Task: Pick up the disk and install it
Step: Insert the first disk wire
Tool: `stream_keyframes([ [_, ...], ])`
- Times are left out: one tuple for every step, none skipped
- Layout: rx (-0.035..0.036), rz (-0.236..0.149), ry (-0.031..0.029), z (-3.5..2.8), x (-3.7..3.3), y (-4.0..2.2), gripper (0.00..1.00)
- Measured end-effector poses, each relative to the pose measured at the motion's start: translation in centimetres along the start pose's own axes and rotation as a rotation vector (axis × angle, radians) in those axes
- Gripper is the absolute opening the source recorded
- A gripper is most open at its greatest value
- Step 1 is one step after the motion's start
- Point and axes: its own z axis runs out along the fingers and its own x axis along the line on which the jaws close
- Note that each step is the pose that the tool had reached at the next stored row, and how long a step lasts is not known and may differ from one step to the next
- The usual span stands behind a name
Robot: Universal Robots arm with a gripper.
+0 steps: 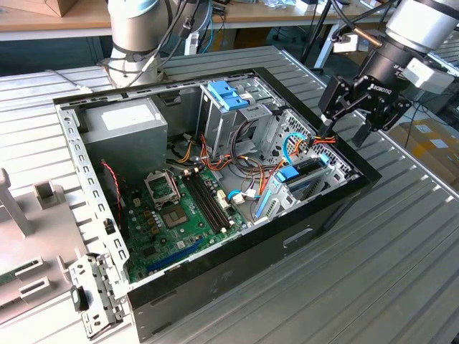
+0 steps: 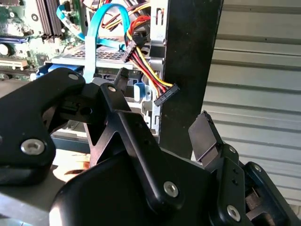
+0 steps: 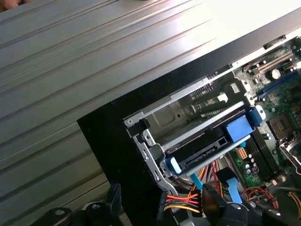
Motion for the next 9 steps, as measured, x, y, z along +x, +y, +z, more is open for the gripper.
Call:
stream_keyframes([
  [0.0056,0.0,0.0022,-0.01,0.0,0.0,0.78],
  [0.0118,0.0,0.0035,-0.01,-0.01,0.0,0.78],
  [0.0215,0.0,0.0036,0.0,0.0,0.0,0.78],
  [0.032,-0.001,0.0024,0.0,0.0,0.0,0.78],
  [0.0472,-0.002,-0.0017,0.0,0.0,0.0,0.78],
  [0.0624,-0.002,-0.0082,0.02,0.0,0.0,0.78],
  [0.0731,-0.001,-0.013,0.03,0.01,0.02,0.78],
  [0.0789,0.001,-0.0158,0.05,0.03,0.02,0.78],
  [0.0845,0.003,-0.0185,0.06,0.04,0.02,0.78],
])
